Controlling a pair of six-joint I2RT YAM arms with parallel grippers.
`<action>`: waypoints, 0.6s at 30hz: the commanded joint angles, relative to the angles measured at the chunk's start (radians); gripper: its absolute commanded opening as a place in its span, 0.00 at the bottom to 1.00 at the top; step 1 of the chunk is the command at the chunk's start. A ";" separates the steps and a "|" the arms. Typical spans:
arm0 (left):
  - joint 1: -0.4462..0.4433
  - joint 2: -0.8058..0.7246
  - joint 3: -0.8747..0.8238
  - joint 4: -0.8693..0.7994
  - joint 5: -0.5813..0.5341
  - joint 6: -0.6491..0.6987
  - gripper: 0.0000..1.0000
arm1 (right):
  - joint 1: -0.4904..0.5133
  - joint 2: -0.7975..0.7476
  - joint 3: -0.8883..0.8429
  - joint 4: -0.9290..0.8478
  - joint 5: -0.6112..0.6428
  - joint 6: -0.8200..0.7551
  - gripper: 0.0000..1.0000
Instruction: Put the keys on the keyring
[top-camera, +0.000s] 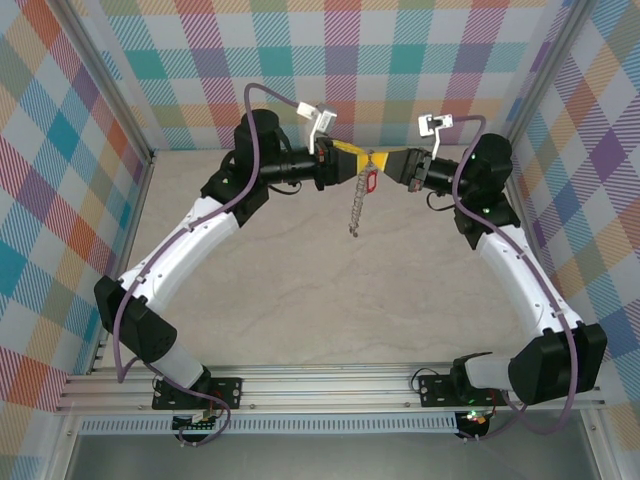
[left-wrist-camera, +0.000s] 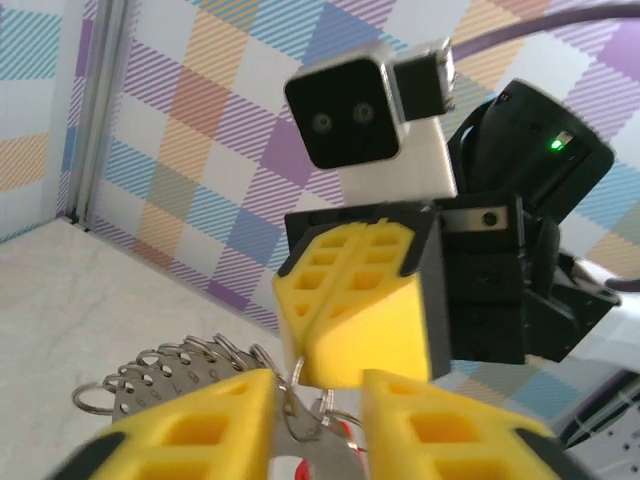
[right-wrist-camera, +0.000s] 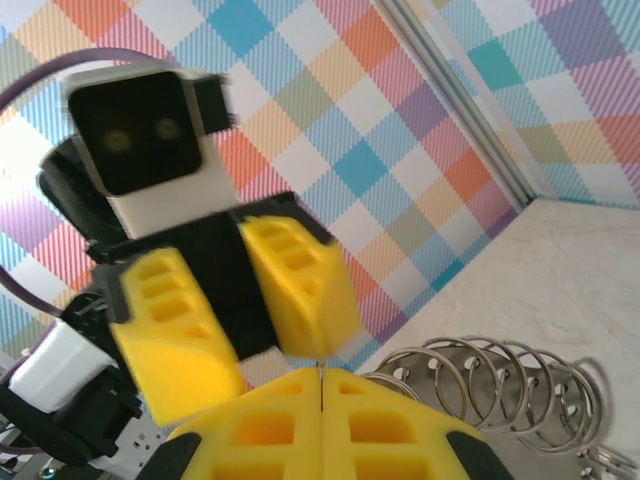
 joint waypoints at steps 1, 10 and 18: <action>0.000 -0.053 0.088 -0.106 -0.020 0.126 0.42 | -0.031 0.021 0.045 -0.075 -0.093 -0.094 0.00; 0.039 0.029 0.264 -0.385 0.055 0.277 0.57 | -0.045 0.099 0.175 -0.361 -0.246 -0.345 0.00; 0.068 0.152 0.424 -0.574 0.167 0.355 0.45 | -0.054 0.191 0.290 -0.444 -0.390 -0.392 0.00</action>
